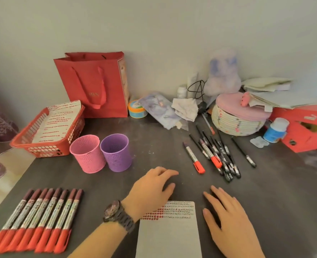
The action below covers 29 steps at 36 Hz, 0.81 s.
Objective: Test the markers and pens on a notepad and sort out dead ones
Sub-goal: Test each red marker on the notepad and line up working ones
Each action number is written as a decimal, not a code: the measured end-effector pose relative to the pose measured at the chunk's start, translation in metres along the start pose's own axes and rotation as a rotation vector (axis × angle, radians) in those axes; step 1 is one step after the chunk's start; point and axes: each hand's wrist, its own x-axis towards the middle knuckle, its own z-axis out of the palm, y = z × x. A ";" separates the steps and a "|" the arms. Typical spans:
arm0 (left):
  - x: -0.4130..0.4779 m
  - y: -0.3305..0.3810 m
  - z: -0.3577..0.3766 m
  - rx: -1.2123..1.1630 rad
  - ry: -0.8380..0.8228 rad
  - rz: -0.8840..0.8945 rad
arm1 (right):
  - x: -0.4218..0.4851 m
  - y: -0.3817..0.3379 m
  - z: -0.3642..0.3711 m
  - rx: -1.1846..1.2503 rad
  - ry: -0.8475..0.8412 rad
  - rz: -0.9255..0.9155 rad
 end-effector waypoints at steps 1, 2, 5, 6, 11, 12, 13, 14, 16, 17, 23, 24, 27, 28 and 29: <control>0.012 0.006 0.002 0.030 -0.018 0.018 | 0.000 0.001 0.001 -0.004 0.003 -0.007; 0.023 0.013 0.005 0.071 -0.031 0.034 | 0.000 0.001 0.001 -0.009 0.010 -0.016; 0.051 0.031 0.013 0.190 -0.028 0.088 | 0.001 0.003 0.002 -0.012 0.006 -0.036; 0.058 0.036 0.015 0.217 -0.025 0.104 | 0.001 0.005 0.002 -0.011 0.003 -0.042; 0.082 0.052 0.024 0.317 -0.026 0.078 | 0.002 0.010 0.003 -0.023 -0.037 -0.058; 0.084 0.054 0.025 0.312 -0.020 0.057 | 0.003 0.010 0.003 -0.025 -0.046 -0.059; 0.085 0.055 0.026 0.298 -0.012 0.037 | 0.003 0.010 0.003 -0.029 -0.053 -0.060; 0.085 0.055 0.027 0.283 -0.003 0.020 | 0.003 0.010 0.003 -0.029 -0.056 -0.061; 0.084 0.053 0.028 0.263 0.021 0.002 | 0.003 0.010 0.002 -0.020 -0.054 -0.054; 0.082 0.051 0.029 0.263 0.034 0.005 | 0.003 0.011 0.002 -0.020 -0.057 -0.051; 0.065 0.027 0.028 0.202 0.100 -0.006 | 0.002 0.011 0.001 -0.027 -0.075 -0.040; 0.061 0.021 0.028 0.194 0.102 -0.010 | 0.002 0.011 0.001 -0.033 -0.077 -0.043; 0.048 0.003 0.024 0.153 0.100 -0.041 | 0.001 0.009 -0.001 -0.018 -0.087 -0.038; 0.043 -0.003 0.022 0.128 0.100 -0.059 | 0.000 0.009 -0.003 -0.011 -0.091 -0.036; 0.037 -0.009 0.020 0.087 0.100 -0.080 | 0.000 0.008 -0.004 -0.011 -0.094 -0.036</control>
